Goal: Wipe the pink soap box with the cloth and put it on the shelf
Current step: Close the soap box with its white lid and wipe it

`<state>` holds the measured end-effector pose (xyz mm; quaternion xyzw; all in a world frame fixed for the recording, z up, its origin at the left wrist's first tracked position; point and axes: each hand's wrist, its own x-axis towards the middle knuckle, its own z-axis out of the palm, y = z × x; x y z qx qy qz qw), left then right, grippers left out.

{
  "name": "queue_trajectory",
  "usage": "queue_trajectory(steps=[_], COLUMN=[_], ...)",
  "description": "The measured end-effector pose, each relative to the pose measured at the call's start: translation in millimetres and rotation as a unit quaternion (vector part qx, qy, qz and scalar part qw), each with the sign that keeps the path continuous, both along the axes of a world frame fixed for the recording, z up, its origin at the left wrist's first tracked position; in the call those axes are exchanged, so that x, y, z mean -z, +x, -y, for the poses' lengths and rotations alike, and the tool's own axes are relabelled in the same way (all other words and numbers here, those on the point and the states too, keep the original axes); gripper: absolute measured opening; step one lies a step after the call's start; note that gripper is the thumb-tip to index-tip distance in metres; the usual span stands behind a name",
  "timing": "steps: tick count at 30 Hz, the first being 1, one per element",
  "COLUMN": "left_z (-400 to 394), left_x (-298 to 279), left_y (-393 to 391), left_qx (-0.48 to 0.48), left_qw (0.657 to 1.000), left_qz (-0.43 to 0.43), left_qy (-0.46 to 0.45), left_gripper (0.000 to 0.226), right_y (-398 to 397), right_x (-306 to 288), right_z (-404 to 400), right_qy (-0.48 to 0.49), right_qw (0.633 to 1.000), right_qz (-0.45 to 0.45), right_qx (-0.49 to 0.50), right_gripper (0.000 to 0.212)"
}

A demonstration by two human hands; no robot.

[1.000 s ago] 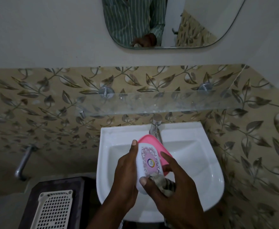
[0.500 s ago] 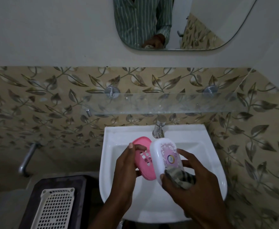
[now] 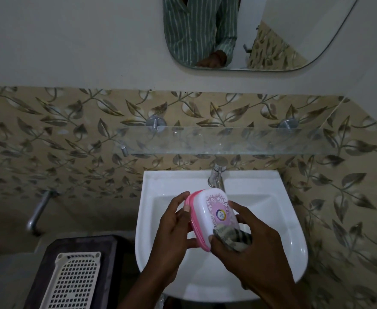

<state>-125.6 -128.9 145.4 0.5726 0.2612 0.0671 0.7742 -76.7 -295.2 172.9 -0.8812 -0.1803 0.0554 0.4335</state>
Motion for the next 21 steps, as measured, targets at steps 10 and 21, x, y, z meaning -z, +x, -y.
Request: queue_trajectory(steps=[10, 21], left_z=[2.5, 3.7], left_x=[-0.5, -13.0], left_y=[-1.6, 5.1], left_qx=[-0.003, -0.074], left_qw=[0.999, 0.994], left_qz=[-0.010, -0.036], left_qy=[-0.036, -0.069], left_gripper=[0.030, 0.054], right_y=[0.6, 5.6], right_x=[3.5, -5.9], right_z=[-0.2, 2.1], right_qy=[-0.009, -0.001], right_qw=[1.000, 0.997], right_qz=[0.005, 0.024], right_qx=[-0.015, -0.077], right_gripper=[0.084, 0.081])
